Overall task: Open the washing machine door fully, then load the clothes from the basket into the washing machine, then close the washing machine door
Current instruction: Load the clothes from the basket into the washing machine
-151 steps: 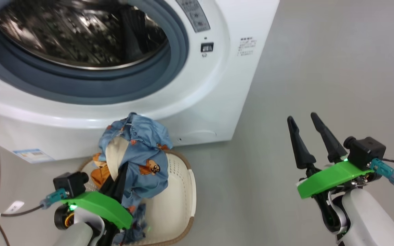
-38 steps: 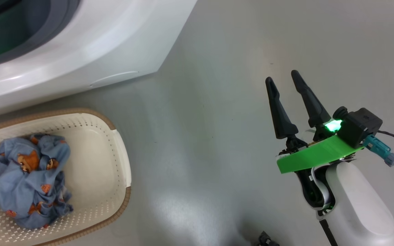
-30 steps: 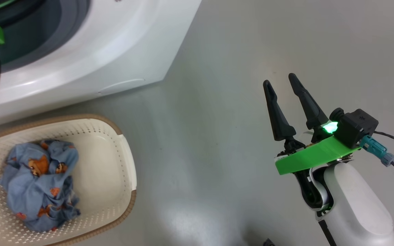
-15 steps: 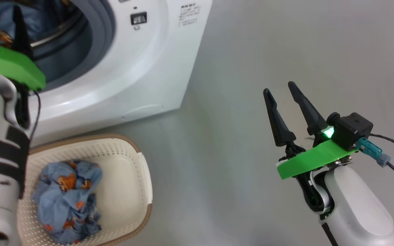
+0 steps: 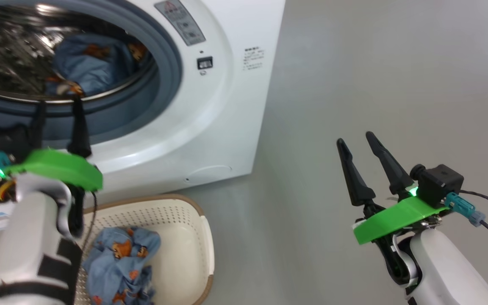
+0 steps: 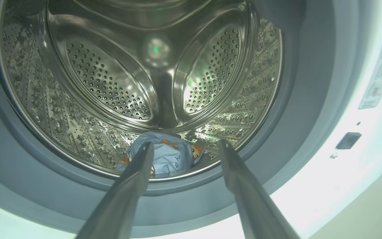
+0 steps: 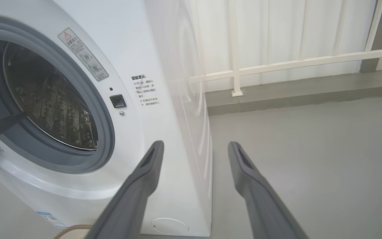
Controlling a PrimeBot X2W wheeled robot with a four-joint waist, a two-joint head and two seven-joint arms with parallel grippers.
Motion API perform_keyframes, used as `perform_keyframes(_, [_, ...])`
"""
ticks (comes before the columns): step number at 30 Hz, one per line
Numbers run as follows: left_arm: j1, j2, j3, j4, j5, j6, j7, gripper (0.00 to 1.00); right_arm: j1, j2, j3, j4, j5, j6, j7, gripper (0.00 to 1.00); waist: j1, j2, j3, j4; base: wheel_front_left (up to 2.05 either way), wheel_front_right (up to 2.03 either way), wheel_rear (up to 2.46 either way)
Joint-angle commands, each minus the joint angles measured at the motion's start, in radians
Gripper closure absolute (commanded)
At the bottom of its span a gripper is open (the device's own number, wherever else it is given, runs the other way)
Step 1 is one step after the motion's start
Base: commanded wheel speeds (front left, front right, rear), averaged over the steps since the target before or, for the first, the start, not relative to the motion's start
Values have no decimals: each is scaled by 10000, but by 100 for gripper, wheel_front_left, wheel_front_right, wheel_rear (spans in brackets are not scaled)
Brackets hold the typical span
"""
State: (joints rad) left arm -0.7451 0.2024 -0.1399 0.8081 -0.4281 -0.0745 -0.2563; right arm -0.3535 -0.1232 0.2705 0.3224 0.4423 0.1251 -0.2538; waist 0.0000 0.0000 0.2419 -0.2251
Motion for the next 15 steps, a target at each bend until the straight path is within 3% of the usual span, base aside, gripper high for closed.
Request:
perform_keyframes(1, [325, 259, 301, -521, 186, -43, -54, 0, 154, -73, 81, -173, 95, 56, -80, 0, 0, 0, -581, 503, 0, 0, 0])
perform_keyframes(15, [3106, -478, 645, -3124, 739, -26, -55, 0, 674, -367, -55, -57, 145, 56, -80, 0, 0, 0, -1635, 1504, 0, 0, 0])
